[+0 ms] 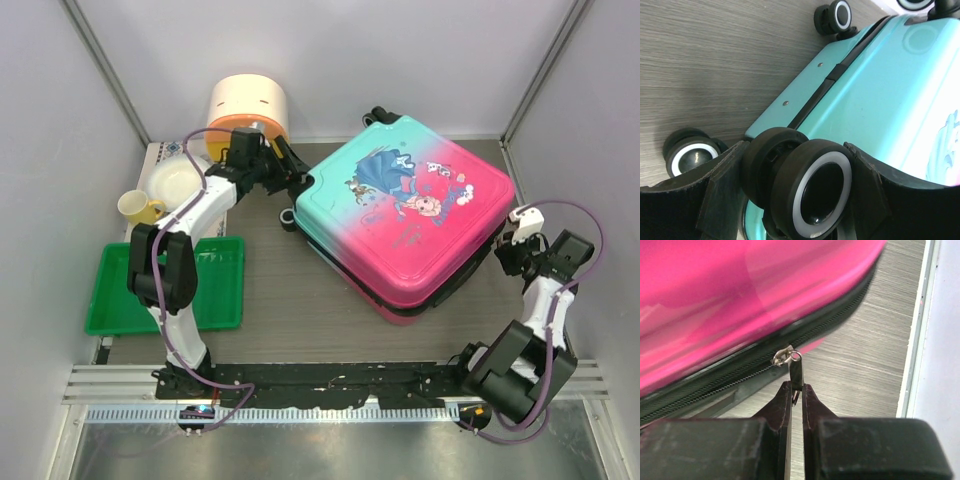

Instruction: Open, take out, and arrange the luggage

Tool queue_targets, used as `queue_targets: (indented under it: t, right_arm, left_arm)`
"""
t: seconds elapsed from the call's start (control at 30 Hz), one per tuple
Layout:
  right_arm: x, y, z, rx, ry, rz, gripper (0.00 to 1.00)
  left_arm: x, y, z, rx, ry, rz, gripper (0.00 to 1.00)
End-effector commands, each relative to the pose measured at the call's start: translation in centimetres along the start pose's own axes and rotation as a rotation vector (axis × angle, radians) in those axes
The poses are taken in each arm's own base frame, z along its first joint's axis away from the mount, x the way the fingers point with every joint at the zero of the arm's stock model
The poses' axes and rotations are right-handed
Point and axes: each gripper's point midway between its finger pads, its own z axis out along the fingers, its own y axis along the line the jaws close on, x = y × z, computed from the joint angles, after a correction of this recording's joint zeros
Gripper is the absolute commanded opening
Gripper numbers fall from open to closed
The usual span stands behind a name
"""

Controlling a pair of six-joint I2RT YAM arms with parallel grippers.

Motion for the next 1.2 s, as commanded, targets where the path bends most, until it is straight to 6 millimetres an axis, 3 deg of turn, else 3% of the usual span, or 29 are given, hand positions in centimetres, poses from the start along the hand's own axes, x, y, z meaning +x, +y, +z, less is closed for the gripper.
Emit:
queue_targets:
  t: [0.0,0.2,0.3,0.63,0.67,0.8,0.97,1.07,1.17]
  right_arm:
    - [-6.3,-6.2,0.6,0.116,-0.145,-0.142,0.01]
    - [-8.0,-10.7,3.2,0.120,-0.177,-0.207,0.01]
    - [-9.0,-12.3,4.1,0.110,-0.205,-0.227,0.01]
    - [-9.1,-16.1,8.4,0.089,-0.222,-0.153,0.01]
    - [-10.0,-17.1,8.3,0.115,-0.225,-0.136,0.01]
    - [-10.6,-16.4,8.9,0.056,-0.214,-0.053,0.01]
    - [-9.9,-12.1,9.8,-0.101,-0.197,-0.112,0.01]
    - [-9.5,-10.4,10.0,-0.162,-0.181,-0.155,0.01]
    - [-9.6,-8.9,9.6,-0.212,-0.179,-0.177,0.01]
  left_arm:
    - [-2.9,5.0,-2.6,-0.174,-0.030,0.077,0.00]
    - [-4.0,6.0,-2.1,-0.208,-0.037,0.110,0.00]
    - [-4.5,6.0,-1.5,-0.212,-0.037,0.124,0.00]
    - [-6.3,6.1,0.3,-0.227,-0.035,0.187,0.00]
    - [-6.7,5.9,0.6,-0.223,-0.039,0.204,0.00]
    - [-7.5,5.8,1.7,-0.214,-0.041,0.236,0.00]
    - [-8.3,5.5,3.6,-0.191,-0.017,0.286,0.00]
    - [-8.4,5.5,3.8,-0.184,-0.011,0.318,0.00]
    - [-9.0,4.2,3.7,-0.133,-0.034,0.349,0.01]
